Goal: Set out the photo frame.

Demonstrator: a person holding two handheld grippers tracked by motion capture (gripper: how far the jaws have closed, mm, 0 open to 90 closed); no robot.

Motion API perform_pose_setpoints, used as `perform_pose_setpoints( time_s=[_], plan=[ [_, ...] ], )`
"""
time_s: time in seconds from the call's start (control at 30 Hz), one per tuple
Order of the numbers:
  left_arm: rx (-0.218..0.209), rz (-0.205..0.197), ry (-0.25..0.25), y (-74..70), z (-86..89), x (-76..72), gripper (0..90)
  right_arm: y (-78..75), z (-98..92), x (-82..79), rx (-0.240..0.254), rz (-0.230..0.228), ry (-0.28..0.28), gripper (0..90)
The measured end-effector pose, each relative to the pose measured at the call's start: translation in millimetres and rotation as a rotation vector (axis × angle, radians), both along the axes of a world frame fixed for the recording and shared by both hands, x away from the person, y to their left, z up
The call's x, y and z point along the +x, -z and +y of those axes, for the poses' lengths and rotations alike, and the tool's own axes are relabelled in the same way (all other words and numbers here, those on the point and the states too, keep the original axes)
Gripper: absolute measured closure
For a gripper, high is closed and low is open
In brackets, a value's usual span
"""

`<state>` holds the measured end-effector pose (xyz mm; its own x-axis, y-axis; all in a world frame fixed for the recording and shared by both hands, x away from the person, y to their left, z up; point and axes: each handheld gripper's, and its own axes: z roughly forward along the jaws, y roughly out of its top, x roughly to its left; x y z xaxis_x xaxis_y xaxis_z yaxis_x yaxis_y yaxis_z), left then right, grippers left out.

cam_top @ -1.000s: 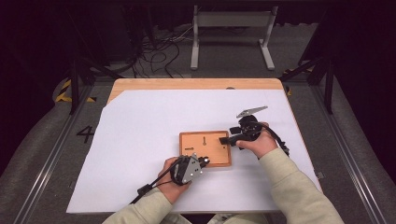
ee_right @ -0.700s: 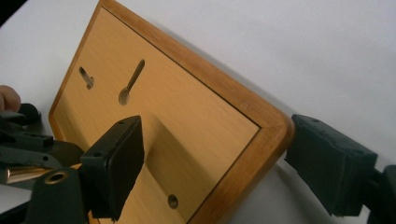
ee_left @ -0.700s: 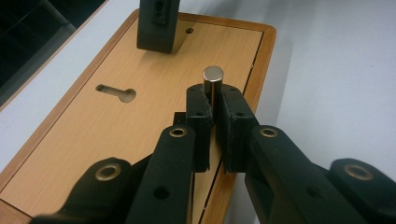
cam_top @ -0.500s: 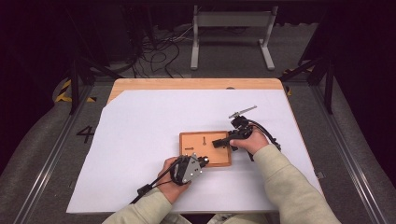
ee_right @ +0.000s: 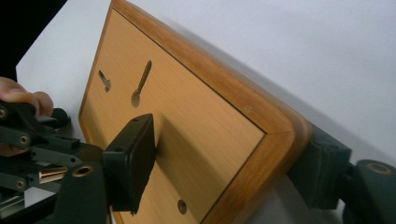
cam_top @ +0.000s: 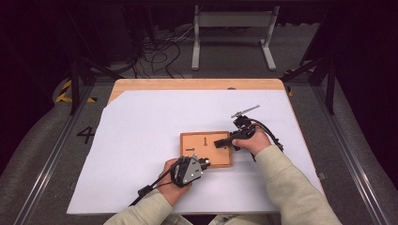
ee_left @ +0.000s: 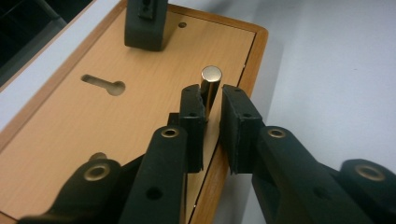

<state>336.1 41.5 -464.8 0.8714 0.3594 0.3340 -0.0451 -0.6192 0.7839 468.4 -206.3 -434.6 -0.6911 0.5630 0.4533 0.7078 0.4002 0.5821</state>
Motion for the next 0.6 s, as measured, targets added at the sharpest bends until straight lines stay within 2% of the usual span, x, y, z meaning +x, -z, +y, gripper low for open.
perform_pose_setpoints(
  time_s=[0.1,0.2,0.27,0.3,0.37,0.4,0.47,0.6],
  plan=[
    [-0.018,0.040,0.002,-1.5,1.0,-1.0,69.6,-6.5,-3.6,-2.9,0.007,-0.018,-0.019,38.0],
    [-0.037,0.062,0.004,-5.3,4.8,-0.9,62.7,-15.4,-5.4,-8.8,-0.003,-0.054,-0.042,42.3],
    [-0.080,0.081,0.008,-11.3,10.9,-2.2,60.3,-22.7,-7.0,-14.9,-0.011,-0.084,-0.062,45.6],
    [-0.088,0.102,0.010,-14.0,13.1,-3.3,57.1,-25.6,-7.6,-17.6,-0.014,-0.098,-0.071,46.7],
    [-0.130,0.115,0.024,-19.8,17.8,-6.3,54.7,-30.0,-7.4,-22.9,-0.031,-0.128,-0.085,47.7],
    [-0.163,0.109,0.032,-24.6,21.0,-9.2,54.3,-32.0,-7.1,-25.4,-0.040,-0.143,-0.092,48.1],
    [-0.201,0.106,0.031,-32.5,26.9,-12.9,52.6,-36.2,-6.7,-30.6,-0.057,-0.169,-0.108,49.4],
    [-0.300,0.130,0.009,-48.8,50.5,-15.5,48.9,-41.9,-6.8,-41.4,-0.081,-0.232,-0.137,50.9]
  ],
)
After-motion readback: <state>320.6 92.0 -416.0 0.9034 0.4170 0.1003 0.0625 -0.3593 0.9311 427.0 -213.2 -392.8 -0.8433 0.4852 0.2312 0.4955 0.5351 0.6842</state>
